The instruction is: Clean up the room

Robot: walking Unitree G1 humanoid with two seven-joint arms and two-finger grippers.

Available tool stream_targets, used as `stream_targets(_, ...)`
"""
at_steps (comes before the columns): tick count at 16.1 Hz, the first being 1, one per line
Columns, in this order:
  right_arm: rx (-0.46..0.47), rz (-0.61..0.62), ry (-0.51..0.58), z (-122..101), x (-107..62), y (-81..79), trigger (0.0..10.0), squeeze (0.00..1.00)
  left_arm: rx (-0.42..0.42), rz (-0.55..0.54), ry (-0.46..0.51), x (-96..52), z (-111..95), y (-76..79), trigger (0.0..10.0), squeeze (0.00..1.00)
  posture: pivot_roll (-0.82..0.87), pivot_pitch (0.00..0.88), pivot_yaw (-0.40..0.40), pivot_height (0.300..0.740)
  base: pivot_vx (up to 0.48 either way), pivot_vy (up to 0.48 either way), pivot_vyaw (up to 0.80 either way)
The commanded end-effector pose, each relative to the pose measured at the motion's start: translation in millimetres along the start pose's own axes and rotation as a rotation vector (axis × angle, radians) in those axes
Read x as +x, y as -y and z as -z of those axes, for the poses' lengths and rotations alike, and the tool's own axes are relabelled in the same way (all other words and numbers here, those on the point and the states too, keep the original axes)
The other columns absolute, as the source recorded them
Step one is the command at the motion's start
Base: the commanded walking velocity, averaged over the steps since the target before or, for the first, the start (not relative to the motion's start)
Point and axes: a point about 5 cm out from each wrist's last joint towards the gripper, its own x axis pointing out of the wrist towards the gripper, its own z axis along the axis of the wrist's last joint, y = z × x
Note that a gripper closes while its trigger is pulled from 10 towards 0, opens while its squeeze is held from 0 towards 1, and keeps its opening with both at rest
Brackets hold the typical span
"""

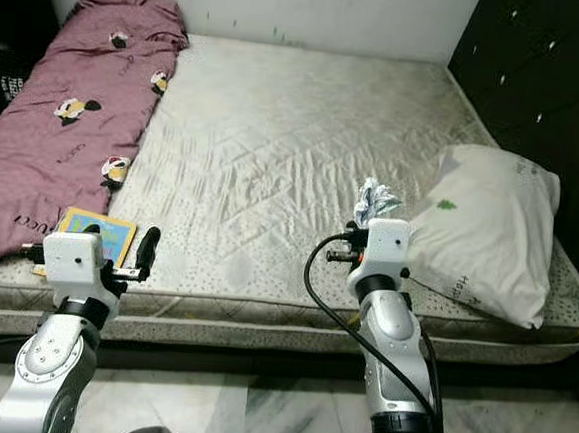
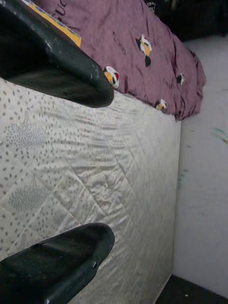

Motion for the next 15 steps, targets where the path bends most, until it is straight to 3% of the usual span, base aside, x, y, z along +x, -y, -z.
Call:
stream_targets(1,-0.003,0.007,0.007,-2.5,0.6,2.4,10.0,0.00,0.001,0.008,0.024,0.4,-5.5,0.6,10.0,0.00,-0.02,0.028,-0.056,0.740,0.330,0.000,0.00)
stream_targets(15,-0.006,0.040,0.000,0.4,-2.6,4.8,10.0,0.00,-0.002,0.003,0.006,0.0,-4.1,0.8,10.0,0.00,-0.02,0.031,-0.044,0.740,0.302,0.000,0.00)
